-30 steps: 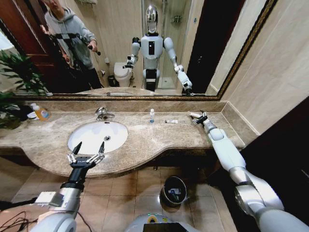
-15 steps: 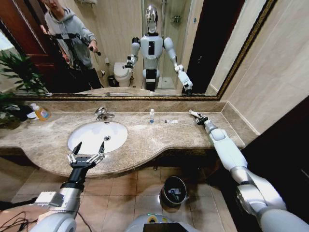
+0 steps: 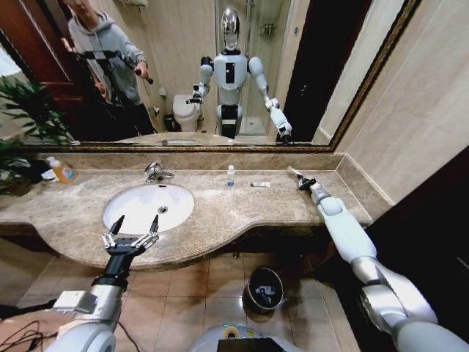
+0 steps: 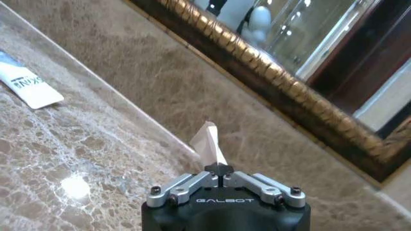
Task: Pick up the trash from the sink and place it in the trash bin.
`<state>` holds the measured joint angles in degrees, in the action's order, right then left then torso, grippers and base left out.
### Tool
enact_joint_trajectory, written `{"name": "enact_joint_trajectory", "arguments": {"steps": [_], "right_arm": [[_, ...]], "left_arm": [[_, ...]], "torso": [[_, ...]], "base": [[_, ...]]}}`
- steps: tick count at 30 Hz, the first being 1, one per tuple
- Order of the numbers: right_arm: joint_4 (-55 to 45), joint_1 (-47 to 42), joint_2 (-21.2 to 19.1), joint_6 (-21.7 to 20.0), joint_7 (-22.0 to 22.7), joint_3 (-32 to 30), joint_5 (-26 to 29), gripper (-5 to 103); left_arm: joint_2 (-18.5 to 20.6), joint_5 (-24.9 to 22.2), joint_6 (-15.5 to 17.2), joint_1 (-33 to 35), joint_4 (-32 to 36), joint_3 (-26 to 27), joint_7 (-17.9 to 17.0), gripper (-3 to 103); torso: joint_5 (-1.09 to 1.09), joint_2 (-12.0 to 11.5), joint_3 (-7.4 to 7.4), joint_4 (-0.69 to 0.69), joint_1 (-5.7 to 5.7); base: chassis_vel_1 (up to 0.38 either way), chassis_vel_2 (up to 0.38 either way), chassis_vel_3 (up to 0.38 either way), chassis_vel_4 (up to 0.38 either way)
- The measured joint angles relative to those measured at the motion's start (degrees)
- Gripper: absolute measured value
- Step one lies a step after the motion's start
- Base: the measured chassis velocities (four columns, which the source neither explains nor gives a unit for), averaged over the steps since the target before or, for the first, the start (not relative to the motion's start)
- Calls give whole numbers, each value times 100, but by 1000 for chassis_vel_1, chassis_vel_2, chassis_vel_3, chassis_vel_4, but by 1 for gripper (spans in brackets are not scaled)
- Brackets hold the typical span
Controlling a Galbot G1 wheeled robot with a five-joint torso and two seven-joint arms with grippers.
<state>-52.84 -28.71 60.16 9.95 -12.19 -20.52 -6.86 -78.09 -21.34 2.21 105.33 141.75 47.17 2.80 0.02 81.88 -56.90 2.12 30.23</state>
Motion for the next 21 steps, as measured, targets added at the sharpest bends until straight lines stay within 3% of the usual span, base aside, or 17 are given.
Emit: {"name": "enact_joint_trajectory", "arguments": {"steps": [5,11,18,21], "right_arm": [[-938,-633,-248,-28,65,-358,57,0],[-2495,-1885,-596,-225,225,-879,592,0],[-3905,-2990,-686,-253,440,-1265,1094,0],[-4553,-3581,-665,-56,509,-1477,1432,0]], "left_arm": [[0,0,0,0,0,0,1,100],[1,0,0,0,0,0,0,100],[0,0,0,1,0,0,-1,100],[1,0,0,0,0,0,2,100]], "torso": [[0,0,0,-2,0],[-1,0,0,-3,-1],[-3,1,1,0,-1],[-7,1,1,-1,-1]], "base": [[0,0,0,0],[0,0,0,0],[0,0,0,0],[0,0,0,0]]}}
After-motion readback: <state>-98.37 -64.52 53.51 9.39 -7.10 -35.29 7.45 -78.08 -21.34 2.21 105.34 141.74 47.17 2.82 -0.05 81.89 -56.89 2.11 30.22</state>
